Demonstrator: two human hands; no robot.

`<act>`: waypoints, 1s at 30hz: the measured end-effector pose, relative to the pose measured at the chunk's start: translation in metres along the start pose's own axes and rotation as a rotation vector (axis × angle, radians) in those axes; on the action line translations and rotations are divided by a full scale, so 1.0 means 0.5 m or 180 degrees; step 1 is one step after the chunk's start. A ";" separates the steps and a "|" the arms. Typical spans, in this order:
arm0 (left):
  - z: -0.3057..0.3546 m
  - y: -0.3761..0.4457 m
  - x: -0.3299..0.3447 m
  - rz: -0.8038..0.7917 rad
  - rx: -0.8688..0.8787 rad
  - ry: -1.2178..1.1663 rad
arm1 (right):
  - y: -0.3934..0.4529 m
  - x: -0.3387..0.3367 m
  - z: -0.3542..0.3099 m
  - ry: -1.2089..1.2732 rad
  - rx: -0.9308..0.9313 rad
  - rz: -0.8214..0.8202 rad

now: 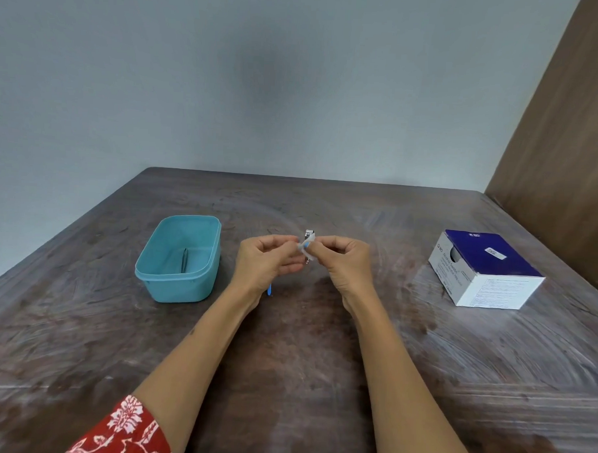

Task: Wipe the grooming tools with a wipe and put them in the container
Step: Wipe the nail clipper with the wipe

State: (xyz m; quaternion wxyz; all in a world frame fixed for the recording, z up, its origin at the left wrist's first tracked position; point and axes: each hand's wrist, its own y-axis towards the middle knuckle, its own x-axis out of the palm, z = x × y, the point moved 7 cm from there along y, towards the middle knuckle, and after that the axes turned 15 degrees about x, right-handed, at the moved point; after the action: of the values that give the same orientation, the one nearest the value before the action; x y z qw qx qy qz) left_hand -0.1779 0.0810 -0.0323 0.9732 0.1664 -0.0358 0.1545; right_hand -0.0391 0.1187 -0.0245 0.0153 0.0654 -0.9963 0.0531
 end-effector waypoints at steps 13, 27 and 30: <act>-0.001 0.010 -0.005 0.0071 0.0045 -0.0142 | -0.009 0.021 -0.004 -0.0543 -0.0108 -0.0270; -0.007 0.007 0.000 0.0063 -0.0247 -0.0504 | -0.016 0.033 -0.010 -0.0705 -0.0186 -0.0400; -0.009 0.007 0.001 0.0100 -0.0277 -0.0570 | -0.018 0.030 -0.018 -0.0576 -0.0285 -0.0335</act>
State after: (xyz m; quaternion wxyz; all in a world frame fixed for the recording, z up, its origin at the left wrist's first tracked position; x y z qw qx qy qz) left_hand -0.1785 0.0860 -0.0355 0.9699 0.1366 -0.1319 0.1525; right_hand -0.0526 0.1087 -0.0139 -0.0690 0.1213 -0.9902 0.0014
